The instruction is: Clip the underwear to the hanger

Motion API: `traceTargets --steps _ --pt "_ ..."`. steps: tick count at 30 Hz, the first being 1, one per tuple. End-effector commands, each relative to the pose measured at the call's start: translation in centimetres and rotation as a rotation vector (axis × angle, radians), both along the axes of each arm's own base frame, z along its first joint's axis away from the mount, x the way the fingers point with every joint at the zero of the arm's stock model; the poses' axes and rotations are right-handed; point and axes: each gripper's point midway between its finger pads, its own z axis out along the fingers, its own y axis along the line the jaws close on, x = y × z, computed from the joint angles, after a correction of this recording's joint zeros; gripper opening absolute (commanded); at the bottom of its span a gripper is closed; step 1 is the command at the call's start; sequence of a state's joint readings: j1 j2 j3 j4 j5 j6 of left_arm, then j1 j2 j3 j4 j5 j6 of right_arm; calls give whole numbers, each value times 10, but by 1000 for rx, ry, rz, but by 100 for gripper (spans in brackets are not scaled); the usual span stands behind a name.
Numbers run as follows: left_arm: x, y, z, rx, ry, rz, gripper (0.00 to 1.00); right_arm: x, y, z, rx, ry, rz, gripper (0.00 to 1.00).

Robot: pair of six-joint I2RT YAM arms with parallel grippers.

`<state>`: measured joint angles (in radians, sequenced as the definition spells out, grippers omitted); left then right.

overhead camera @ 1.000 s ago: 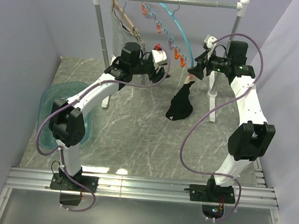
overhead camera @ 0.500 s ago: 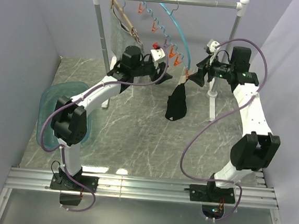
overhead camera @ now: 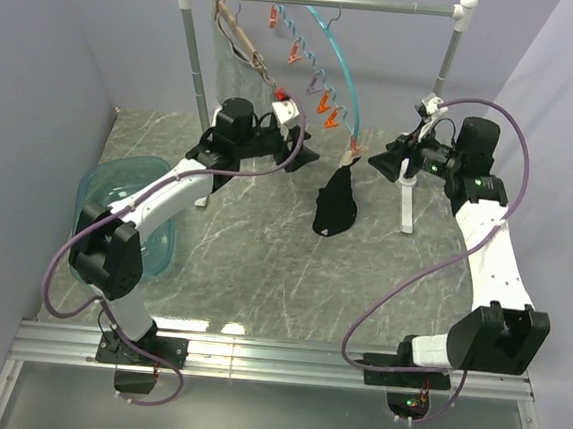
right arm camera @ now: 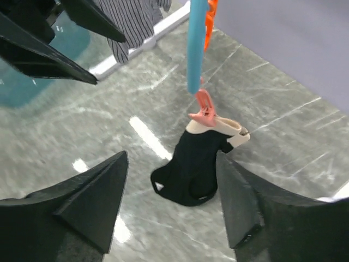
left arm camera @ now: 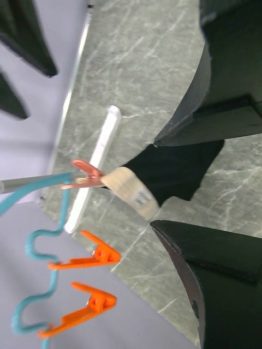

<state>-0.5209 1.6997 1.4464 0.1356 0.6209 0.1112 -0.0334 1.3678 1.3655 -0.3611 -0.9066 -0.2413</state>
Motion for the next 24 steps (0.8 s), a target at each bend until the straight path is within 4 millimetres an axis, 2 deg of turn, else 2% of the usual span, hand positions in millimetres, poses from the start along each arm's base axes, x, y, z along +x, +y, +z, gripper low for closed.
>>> traceTargets --steps 1,2,3,5,7,8,9,11,12,13,14,16,17,18,19,21,24 --pt "3 11 40 -120 37 58 61 -12 -1 42 116 -59 -85 70" --pt "7 10 36 -125 70 61 61 -15 -1 45 129 -61 -100 68" --pt "10 10 37 -133 75 56 61 -16 -1 43 133 -73 -108 65" --pt "20 12 45 -162 52 73 60 -24 -1 53 185 -65 -145 60" --pt "25 11 48 -173 21 83 58 -31 3 57 216 -66 -172 51" --pt "29 10 50 -183 5 94 57 -33 9 59 222 -79 -175 49" --pt "32 11 51 -187 -4 98 56 -34 9 54 223 -76 -194 47" --pt "38 7 50 -202 -6 112 54 -38 7 57 236 -109 -250 43" --pt "40 7 54 -215 -27 116 52 -42 13 53 247 -114 -250 41" --pt "43 4 51 -220 -33 117 52 -43 14 49 254 -109 -266 40" --pt "45 4 52 -230 -41 123 51 -41 15 54 268 -144 -284 39" --pt "44 -1 59 -257 -73 114 50 -40 21 42 279 -149 -314 35" --pt "46 -3 57 -252 -96 111 50 -38 23 46 296 -181 -324 35" --pt "48 -5 59 -260 -120 129 49 -34 21 35 313 -161 -365 35" --pt "52 -7 61 -274 -148 139 49 -35 29 33 327 -159 -358 35" --pt "57 -8 64 -305 -142 153 47 -29 30 30 335 -166 -405 34" --pt "61 -14 68 -345 -136 140 47 -30 43 34 329 -197 -392 34"
